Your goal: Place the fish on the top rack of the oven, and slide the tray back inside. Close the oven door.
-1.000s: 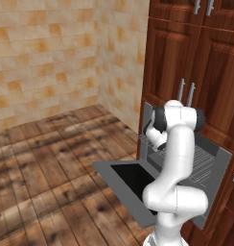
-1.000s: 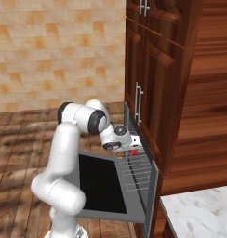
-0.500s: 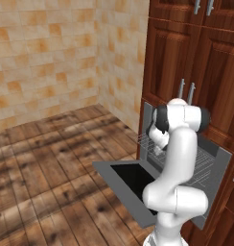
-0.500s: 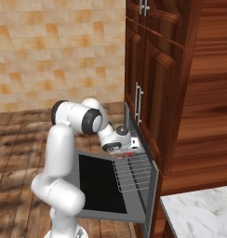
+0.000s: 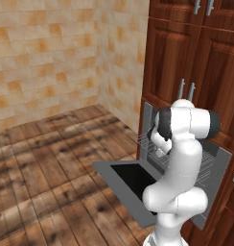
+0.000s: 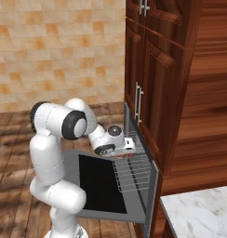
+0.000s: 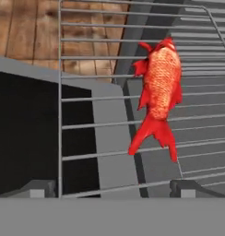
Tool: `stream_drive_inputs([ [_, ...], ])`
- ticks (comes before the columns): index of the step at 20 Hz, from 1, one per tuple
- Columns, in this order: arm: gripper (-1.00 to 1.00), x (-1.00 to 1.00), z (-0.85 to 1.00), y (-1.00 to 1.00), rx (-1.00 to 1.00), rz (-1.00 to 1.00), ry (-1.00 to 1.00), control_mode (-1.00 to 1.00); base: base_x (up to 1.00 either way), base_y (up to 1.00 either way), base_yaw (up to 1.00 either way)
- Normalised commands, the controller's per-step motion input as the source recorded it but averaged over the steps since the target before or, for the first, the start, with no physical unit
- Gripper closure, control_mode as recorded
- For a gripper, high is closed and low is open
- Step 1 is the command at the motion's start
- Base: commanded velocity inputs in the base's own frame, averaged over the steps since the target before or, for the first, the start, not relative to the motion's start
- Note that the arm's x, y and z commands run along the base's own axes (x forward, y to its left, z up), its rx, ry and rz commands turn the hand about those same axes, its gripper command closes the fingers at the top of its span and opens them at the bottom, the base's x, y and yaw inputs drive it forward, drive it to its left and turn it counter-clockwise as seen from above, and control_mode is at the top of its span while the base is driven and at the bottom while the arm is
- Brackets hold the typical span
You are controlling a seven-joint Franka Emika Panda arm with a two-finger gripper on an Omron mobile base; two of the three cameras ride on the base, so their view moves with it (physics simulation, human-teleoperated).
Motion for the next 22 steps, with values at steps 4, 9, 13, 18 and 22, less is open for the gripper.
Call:
stream_drive_inputs([
  [4,-1.00,-0.58,0.73,0.38,0.00,0.00,0.12,-1.00,0.00,0.00,0.00],
  [9,-1.00,-0.23,0.56,0.62,0.00,0.00,0.19,-1.00,0.00,0.00,0.00],
  [13,-1.00,0.02,0.80,0.32,0.08,0.00,0.29,-1.00,0.00,0.00,0.00],
  [18,-1.00,0.16,0.27,0.10,0.13,0.00,0.28,-1.00,0.00,0.00,0.00],
  [22,-1.00,0.24,-0.41,0.17,0.05,0.00,0.24,-1.00,0.00,0.00,0.00],
])
